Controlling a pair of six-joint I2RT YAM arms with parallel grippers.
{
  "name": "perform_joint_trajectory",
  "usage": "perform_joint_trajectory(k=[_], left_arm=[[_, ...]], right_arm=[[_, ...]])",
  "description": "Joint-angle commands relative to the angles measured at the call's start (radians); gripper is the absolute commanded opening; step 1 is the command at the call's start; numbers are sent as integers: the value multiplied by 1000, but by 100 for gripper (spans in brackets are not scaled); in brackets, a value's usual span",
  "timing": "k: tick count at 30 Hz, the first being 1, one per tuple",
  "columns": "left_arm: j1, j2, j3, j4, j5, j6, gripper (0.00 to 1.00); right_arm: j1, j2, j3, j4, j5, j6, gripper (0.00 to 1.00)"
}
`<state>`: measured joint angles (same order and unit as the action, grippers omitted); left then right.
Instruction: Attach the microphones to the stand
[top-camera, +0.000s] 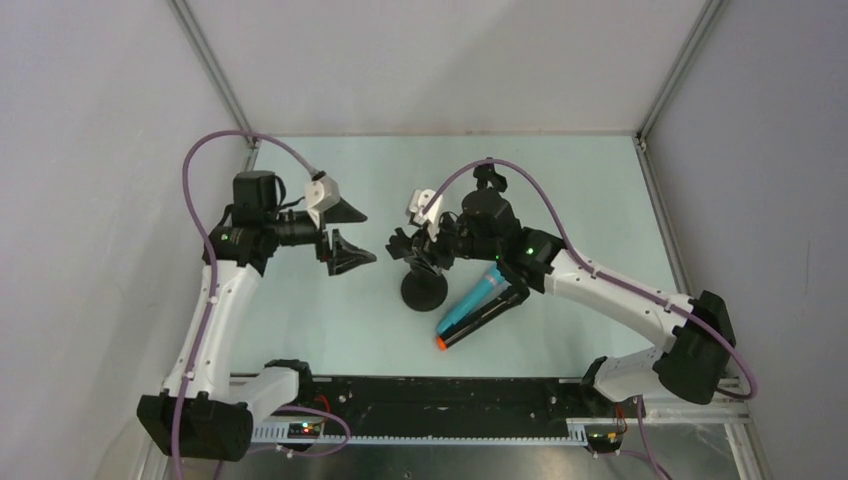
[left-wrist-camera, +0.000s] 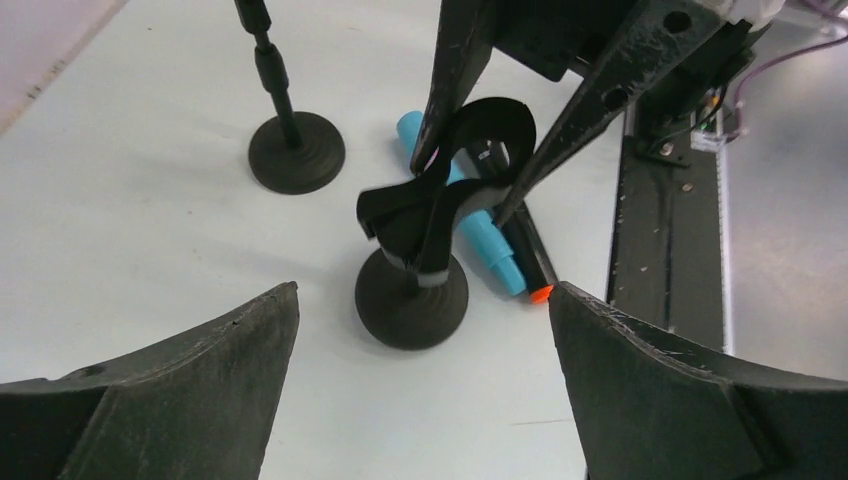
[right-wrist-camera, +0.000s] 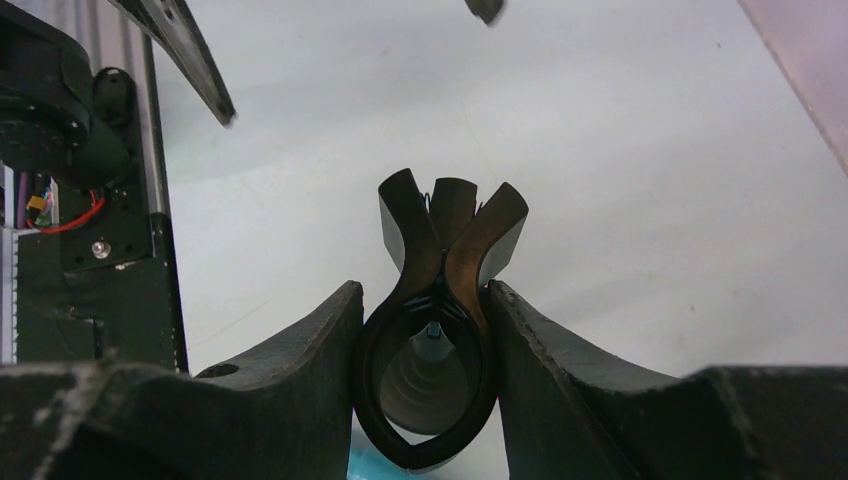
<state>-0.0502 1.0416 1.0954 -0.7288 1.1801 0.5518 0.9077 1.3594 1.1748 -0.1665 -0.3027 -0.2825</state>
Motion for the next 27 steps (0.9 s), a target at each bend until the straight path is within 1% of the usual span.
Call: perform_joint_trajectory(k=[1, 2, 3, 4, 5, 8, 10, 14, 17, 20, 24, 27], left_arm=[[-56, 43, 98, -126, -100, 208, 100], [-75, 46, 106, -197, -125, 264, 100], [-83, 49, 120, -242, -162, 391, 100], [-91, 51, 126, -320, -176, 448, 100], [-93, 54, 137, -343, -188, 516, 100], [-93, 67, 150, -435, -199, 622, 97], [-95, 62, 139, -451, -208, 693, 96], [-95, 79, 140, -454, -225, 763, 91], [-95, 105, 164, -453, -211, 788, 90], [-102, 151, 185, -453, -191, 815, 99], [-124, 194, 213, -452, -198, 861, 100], [-128, 218, 245, -454, -188, 831, 100]], right_arm=[[-1, 21, 17, 261, -78, -2, 40], [-6, 31, 18, 291, -96, 5, 41], [-9, 36, 17, 302, -107, 14, 41], [-13, 49, 18, 320, -121, 16, 41], [-14, 57, 18, 326, -126, 18, 41], [-26, 96, 14, 344, -168, 23, 41], [-38, 106, -1, 359, -203, 24, 42], [-65, 101, -39, 368, -310, -13, 48], [-87, 102, -42, 350, -389, -37, 52], [-93, 107, -42, 350, -412, -53, 55], [-88, 119, -43, 346, -407, -61, 58], [-76, 128, -42, 347, -389, -66, 58]])
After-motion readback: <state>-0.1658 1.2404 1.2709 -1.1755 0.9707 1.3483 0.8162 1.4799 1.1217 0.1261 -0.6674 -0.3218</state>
